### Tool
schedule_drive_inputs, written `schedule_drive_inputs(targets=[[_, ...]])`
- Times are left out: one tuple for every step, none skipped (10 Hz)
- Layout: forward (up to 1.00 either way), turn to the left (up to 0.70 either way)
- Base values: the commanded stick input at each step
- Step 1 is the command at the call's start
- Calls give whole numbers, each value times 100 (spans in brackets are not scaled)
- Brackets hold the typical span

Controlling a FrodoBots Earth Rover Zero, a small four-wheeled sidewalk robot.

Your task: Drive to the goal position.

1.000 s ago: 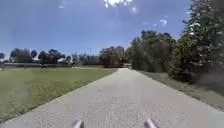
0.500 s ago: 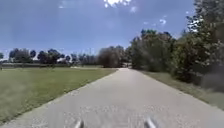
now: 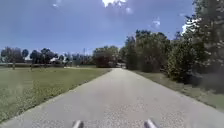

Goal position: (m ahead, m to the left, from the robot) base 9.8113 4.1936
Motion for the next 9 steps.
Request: schedule_drive_inputs(targets=[[50, 0], [50, 0], [50, 0], [50, 0], [50, 0], [50, 7], [50, 25], [50, 25], [50, 12]])
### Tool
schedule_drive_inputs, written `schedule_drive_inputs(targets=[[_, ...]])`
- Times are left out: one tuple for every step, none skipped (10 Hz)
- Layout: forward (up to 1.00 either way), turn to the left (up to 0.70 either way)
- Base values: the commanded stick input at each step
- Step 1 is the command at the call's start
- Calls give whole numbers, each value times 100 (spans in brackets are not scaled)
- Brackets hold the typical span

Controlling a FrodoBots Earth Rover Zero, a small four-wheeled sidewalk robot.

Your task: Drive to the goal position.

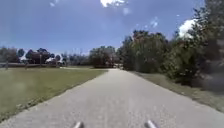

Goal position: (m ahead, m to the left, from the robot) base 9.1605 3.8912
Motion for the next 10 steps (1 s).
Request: schedule_drive_inputs(targets=[[50, 0], [50, 0], [50, 0], [50, 0], [50, 0], [50, 0], [50, 0], [50, 0], [50, 0], [50, 0]])
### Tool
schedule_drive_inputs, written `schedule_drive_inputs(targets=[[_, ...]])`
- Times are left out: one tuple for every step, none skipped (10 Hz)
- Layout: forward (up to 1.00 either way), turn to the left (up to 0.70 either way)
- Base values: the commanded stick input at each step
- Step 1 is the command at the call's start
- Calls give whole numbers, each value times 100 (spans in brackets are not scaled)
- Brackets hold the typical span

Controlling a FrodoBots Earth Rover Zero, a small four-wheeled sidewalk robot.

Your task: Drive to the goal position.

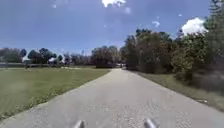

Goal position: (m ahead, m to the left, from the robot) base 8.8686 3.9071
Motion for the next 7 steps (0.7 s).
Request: schedule_drive_inputs(targets=[[50, 0], [50, 0], [50, 0], [50, 0], [50, 0], [50, 0], [50, 0]])
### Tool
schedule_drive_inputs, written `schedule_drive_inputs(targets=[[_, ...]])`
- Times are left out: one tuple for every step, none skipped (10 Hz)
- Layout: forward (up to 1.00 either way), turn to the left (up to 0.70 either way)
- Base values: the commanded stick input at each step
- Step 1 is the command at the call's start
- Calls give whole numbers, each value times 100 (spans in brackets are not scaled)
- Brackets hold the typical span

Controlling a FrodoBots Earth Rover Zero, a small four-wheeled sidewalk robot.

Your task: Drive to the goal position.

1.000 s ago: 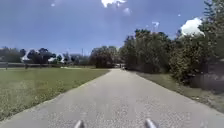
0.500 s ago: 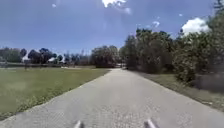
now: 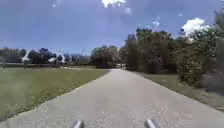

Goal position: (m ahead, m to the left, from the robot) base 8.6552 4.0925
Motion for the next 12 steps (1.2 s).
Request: schedule_drive_inputs(targets=[[50, 0], [50, 0], [50, 0], [50, 0], [50, 0], [50, 0], [50, 0], [50, 0], [50, 0], [50, 0], [50, 0], [50, 0]])
